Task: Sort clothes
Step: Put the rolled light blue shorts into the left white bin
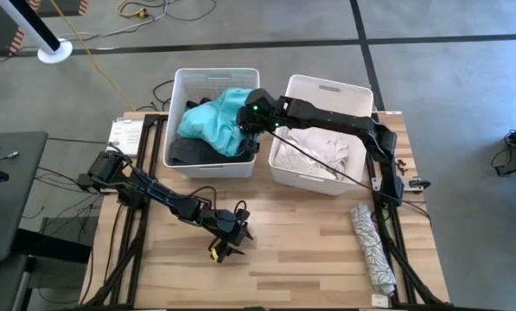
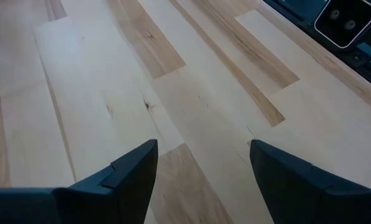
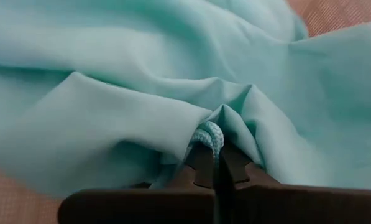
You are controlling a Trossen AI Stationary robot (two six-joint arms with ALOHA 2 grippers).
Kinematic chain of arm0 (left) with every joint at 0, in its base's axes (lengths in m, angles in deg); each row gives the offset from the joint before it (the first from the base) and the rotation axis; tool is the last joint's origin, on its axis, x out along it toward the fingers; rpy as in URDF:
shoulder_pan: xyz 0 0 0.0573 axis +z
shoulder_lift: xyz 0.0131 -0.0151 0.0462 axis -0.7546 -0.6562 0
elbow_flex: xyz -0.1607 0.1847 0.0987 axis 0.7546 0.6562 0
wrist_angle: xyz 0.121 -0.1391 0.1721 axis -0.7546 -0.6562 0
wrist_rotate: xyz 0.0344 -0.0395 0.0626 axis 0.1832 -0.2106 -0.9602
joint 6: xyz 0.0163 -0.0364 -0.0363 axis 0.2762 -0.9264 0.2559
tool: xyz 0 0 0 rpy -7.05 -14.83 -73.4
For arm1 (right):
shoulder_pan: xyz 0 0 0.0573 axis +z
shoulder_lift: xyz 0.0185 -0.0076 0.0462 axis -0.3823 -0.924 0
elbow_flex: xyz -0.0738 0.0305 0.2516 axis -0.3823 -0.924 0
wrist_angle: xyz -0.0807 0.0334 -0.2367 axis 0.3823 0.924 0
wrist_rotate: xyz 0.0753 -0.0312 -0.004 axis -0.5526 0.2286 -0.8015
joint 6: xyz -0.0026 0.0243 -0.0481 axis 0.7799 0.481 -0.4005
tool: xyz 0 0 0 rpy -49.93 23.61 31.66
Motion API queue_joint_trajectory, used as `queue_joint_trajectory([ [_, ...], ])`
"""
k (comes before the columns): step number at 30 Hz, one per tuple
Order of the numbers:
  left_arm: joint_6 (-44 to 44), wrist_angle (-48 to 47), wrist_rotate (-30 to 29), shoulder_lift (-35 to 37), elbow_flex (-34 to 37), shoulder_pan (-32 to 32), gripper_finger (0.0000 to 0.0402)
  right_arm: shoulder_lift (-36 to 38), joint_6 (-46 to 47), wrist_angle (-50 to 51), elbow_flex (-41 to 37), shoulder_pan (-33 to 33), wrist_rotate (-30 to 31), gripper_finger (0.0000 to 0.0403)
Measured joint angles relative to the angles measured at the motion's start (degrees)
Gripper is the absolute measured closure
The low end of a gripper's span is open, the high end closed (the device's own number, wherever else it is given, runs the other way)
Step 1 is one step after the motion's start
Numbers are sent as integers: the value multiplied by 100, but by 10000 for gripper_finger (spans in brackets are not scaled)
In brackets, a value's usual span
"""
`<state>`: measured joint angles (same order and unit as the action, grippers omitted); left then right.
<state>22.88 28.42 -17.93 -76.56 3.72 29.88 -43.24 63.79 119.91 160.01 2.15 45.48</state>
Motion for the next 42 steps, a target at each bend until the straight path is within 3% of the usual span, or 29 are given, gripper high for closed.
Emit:
queue_joint_trajectory([
  [7, 0, 4, 0, 0, 0, 1, 152, 9, -55, 475, 12, 111, 154, 395],
  [23, -22, 1, 1, 0, 0, 1, 152, 10, 59, 1376, 398, 160, 1437, 394],
  [32, -7, -65, 1, 0, 0, 0, 152, 11, 225, 2009, 546, 234, 1460, 394],
  [42, -11, -38, 1, 0, 0, 0, 152, 13, -526, 1122, 546, 487, 1460, 394],
])
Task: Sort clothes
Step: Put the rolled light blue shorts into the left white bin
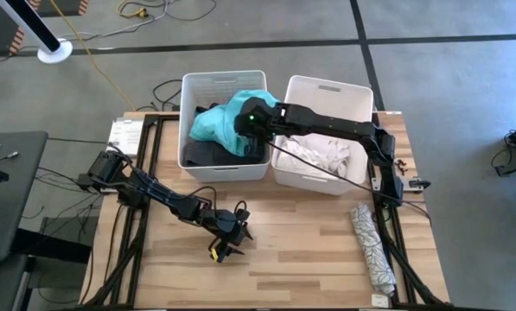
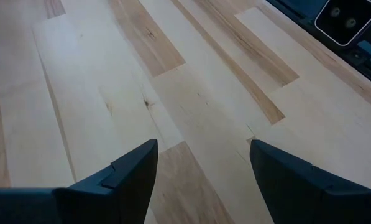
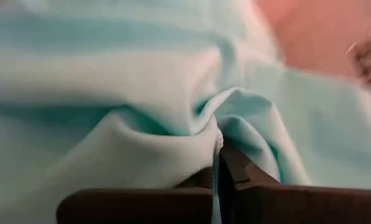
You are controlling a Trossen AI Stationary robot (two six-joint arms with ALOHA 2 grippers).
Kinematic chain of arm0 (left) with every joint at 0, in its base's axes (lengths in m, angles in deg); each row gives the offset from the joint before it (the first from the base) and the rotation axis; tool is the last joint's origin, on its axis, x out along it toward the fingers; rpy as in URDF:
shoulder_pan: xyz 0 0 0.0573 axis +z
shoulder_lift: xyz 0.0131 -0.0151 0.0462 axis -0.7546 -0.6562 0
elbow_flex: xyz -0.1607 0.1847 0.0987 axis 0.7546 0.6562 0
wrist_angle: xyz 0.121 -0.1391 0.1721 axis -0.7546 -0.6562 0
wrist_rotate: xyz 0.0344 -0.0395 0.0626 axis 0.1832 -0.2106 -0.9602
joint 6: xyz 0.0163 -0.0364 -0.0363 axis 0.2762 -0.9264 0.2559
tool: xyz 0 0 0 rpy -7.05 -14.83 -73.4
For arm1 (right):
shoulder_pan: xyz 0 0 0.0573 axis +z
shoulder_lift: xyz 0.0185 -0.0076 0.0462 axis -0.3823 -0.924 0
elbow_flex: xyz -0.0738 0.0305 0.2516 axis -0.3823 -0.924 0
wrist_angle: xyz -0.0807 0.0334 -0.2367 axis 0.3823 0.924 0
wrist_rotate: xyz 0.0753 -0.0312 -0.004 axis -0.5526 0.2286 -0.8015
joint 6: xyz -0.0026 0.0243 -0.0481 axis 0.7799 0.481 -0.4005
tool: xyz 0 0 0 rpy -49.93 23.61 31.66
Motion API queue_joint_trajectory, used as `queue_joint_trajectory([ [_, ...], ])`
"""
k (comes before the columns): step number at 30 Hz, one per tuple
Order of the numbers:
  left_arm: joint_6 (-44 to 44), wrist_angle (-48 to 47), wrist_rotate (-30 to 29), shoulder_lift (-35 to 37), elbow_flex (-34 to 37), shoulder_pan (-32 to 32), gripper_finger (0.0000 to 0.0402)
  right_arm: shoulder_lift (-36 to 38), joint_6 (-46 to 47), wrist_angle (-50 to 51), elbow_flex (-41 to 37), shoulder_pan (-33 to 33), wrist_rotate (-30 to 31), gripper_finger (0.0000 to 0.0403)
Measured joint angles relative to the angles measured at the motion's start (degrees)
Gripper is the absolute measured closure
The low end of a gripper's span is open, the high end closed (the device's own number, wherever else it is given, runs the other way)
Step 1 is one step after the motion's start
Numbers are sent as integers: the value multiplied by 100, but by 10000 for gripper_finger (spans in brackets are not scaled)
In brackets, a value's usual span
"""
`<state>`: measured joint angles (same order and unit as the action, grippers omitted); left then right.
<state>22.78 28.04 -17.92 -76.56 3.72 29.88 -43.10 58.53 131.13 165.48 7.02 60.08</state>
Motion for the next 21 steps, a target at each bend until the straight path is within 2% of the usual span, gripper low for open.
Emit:
queue_joint_trajectory([
  [6, -7, 1, 0, 0, 0, 2, 152, -4, -351, -1159, 0, 17, -146, 394],
  [12, 4, 70, 0, 0, 0, 0, 152, -4, 44, -2127, -148, -243, -1263, 394],
  [15, 4, 106, 2, 0, 0, 0, 152, -21, 533, -2216, -229, -464, -1868, 394],
  [21, 7, 115, 2, 0, 0, 0, 152, -455, 1513, -2409, -264, -774, -2693, 394],
])
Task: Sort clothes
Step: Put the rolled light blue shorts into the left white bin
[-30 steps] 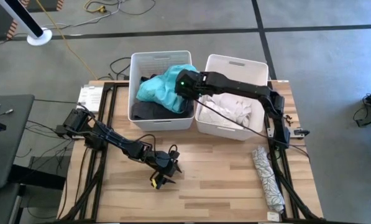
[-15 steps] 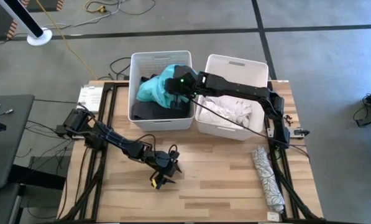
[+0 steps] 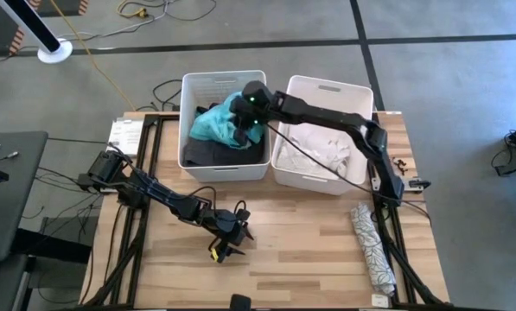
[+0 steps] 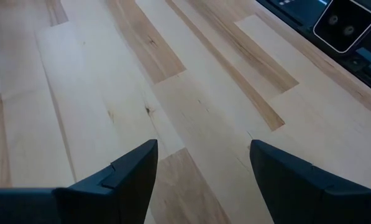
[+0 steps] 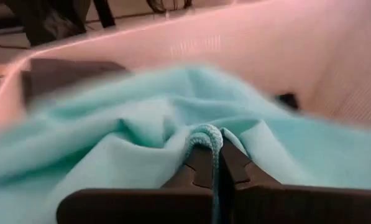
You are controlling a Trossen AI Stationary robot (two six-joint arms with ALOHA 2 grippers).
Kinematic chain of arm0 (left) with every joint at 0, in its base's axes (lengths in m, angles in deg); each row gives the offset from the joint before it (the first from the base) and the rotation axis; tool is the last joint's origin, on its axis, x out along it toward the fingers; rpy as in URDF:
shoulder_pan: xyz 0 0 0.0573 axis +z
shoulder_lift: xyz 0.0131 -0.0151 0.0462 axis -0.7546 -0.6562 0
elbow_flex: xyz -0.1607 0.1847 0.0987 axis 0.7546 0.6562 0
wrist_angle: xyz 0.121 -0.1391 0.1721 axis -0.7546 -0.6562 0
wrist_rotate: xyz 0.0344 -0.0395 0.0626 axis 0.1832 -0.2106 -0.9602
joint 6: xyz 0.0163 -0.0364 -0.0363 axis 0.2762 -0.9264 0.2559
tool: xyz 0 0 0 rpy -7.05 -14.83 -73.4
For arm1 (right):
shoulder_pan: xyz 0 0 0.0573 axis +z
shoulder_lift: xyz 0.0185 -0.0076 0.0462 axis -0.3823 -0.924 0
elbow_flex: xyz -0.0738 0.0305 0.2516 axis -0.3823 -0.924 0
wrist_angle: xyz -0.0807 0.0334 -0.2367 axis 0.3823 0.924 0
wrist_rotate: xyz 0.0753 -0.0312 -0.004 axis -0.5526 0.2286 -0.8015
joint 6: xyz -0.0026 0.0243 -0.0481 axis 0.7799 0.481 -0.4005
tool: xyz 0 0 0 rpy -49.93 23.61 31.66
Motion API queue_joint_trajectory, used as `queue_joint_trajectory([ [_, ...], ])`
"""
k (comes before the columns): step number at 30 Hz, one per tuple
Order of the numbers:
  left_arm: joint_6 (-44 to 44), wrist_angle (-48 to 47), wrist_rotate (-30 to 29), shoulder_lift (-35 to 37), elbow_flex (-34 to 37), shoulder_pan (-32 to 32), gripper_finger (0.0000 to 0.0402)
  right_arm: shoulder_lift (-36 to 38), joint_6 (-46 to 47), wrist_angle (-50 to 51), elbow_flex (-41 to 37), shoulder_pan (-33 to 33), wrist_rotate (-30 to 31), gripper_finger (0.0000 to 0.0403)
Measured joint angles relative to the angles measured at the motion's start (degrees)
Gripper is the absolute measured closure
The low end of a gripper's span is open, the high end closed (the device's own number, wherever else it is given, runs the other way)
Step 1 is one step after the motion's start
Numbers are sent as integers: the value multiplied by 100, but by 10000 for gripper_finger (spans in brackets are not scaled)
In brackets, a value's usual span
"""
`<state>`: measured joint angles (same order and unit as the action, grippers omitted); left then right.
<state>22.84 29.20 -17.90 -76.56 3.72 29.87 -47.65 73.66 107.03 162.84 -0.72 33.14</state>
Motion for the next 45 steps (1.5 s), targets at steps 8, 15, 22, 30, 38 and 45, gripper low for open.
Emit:
queue_joint_trajectory([
  [8, -26, -84, 5, 0, 2, -40, 152, -566, 332, 257, 2, -102, -341, 391],
  [15, -2, -103, 17, 0, 2, -42, 152, -568, 374, 443, 4, -107, -333, 365],
  [22, -49, -90, 20, 0, 2, -42, 152, -293, 231, 525, -1, -54, -278, 334],
  [30, -92, -127, 22, 0, 2, -42, 152, 432, -65, 935, -1, 142, 136, 243],
  [38, -90, -121, 22, 0, 2, -42, 152, 1153, -276, 1504, -1, 387, 823, 164],
  [45, -90, -118, 22, 0, 2, -42, 152, 1564, -295, 1998, 2, 526, 1045, 164],
])
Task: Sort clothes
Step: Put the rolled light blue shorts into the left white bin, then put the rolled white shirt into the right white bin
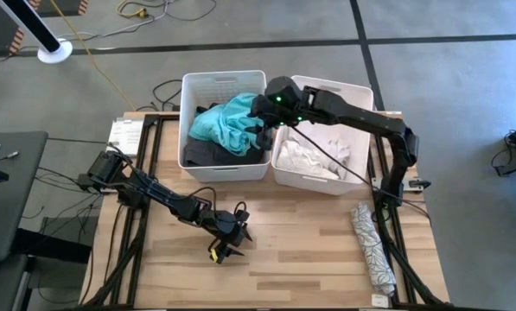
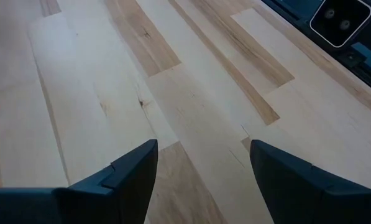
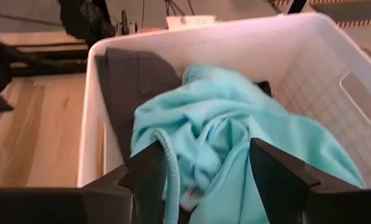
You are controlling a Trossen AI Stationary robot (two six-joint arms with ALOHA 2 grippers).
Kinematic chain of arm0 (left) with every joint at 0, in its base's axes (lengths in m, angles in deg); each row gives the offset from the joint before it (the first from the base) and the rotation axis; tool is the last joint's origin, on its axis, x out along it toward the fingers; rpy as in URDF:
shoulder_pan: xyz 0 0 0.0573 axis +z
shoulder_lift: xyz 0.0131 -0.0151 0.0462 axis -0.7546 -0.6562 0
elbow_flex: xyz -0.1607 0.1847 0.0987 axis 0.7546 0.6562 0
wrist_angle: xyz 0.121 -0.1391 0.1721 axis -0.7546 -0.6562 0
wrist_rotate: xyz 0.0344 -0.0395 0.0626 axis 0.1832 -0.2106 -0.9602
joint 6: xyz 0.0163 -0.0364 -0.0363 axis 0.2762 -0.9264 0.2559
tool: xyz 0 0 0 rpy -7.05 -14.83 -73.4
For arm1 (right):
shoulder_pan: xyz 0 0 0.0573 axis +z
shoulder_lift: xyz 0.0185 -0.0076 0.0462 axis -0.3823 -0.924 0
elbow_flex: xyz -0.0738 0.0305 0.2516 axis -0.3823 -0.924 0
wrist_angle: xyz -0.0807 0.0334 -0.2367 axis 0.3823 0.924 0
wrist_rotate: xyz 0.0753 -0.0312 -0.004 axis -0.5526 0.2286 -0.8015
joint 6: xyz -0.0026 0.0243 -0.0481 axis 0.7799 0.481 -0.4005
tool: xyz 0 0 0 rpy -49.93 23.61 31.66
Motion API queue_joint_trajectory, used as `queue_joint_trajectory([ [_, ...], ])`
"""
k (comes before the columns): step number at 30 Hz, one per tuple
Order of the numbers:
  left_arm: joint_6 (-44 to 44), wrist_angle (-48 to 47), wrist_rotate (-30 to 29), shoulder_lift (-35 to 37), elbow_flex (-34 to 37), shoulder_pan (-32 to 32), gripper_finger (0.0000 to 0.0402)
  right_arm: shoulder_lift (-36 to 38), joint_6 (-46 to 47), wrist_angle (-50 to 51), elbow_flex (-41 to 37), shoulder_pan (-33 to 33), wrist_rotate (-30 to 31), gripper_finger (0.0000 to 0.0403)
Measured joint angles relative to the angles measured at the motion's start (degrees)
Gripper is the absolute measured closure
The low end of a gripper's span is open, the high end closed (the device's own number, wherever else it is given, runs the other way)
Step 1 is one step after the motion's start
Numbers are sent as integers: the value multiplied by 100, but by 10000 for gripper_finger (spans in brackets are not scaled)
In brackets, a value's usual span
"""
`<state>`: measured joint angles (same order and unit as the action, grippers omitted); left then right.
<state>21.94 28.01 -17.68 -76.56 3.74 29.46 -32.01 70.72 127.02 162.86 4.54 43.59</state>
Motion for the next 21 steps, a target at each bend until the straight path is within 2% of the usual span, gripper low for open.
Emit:
queue_joint_trajectory([
  [8, -2, 83, 0, 0, 0, 0, 152, 109, 127, 829, 1, -4, 150, 166],
  [15, 2, 154, 0, 0, 0, 0, 152, 108, 61, 605, -1, -11, 252, 166],
  [21, 4, 133, 0, 0, 0, 0, 152, 108, 63, 925, -1, -28, 278, 166],
])
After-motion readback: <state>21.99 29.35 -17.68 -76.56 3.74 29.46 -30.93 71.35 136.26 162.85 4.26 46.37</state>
